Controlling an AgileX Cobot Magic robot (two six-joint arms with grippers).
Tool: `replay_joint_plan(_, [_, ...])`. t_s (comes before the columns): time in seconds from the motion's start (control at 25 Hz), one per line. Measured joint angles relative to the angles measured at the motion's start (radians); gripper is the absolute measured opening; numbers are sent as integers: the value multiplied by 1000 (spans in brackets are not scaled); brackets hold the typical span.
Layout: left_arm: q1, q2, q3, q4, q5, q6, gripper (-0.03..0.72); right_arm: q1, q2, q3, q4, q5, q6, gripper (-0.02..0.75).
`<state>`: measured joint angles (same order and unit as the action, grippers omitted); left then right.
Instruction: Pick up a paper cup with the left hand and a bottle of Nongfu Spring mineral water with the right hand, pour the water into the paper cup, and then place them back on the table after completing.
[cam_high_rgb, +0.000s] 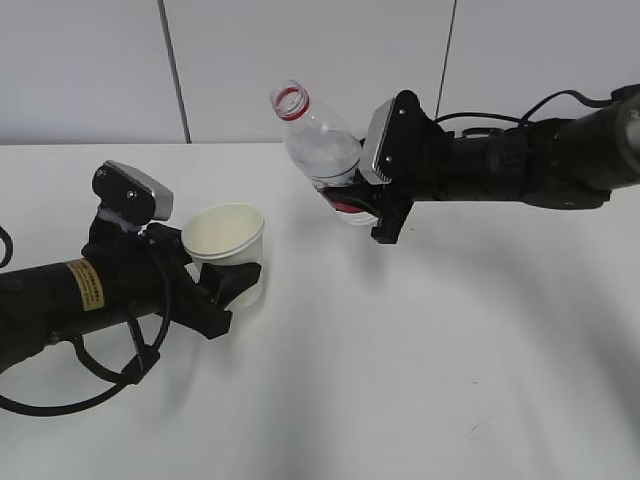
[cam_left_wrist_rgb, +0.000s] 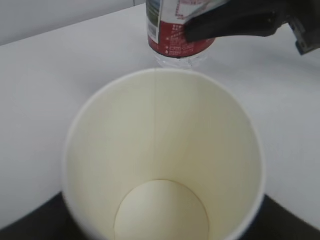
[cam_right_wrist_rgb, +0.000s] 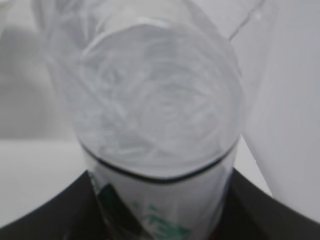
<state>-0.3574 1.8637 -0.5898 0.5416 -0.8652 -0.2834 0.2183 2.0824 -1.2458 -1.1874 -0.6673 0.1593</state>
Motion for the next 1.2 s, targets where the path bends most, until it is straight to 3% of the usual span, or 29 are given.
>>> replay_joint_plan(0.44, [0,0,-41,43,71,-7,436,49,0,-86,-171,166,-6,377])
replay_joint_plan(1.2, [0,-1,-51,119,133,-34,428,83,0,-170,-227,285,-114,375])
